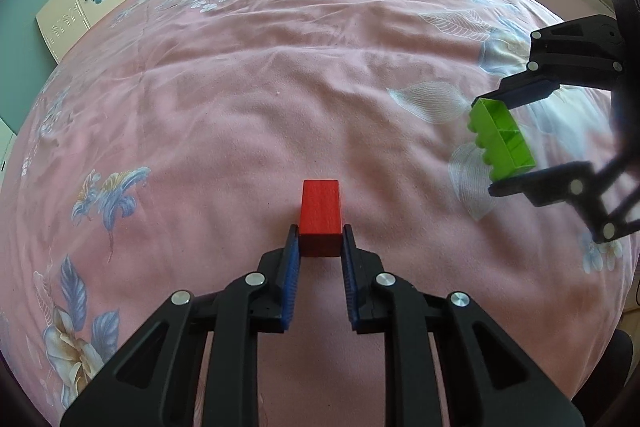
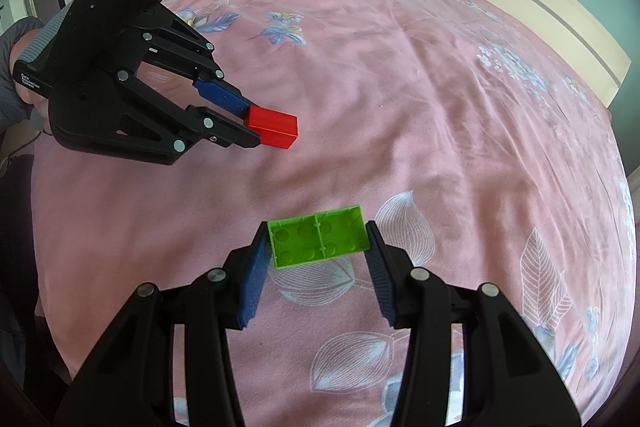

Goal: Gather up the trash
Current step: 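Lift the red and lime blocks and carry them over the trash bin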

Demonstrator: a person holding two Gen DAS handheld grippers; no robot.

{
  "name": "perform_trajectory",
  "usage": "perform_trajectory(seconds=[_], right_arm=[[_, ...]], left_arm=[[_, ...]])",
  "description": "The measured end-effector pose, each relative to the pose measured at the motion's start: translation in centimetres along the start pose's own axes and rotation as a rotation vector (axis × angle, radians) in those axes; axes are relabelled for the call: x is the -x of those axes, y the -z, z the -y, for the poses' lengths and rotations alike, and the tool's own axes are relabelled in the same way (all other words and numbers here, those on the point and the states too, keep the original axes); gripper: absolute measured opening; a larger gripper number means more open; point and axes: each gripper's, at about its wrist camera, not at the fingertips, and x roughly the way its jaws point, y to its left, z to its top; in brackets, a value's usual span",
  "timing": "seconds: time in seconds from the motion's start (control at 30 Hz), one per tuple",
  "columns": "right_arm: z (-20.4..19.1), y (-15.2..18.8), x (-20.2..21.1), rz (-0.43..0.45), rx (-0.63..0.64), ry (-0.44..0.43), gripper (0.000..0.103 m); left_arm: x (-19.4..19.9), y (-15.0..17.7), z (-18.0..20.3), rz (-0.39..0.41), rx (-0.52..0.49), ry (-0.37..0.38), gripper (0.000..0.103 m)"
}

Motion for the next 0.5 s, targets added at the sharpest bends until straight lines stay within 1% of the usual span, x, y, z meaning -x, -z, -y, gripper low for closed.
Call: perform_trajectory(seconds=[0.5], right_arm=[[-6.0, 2.6, 6.3, 0.029, -0.002, 0.029, 0.047]], left_arm=[[6.0, 5.3, 1.0, 0.017, 0.02, -0.006, 0.023]])
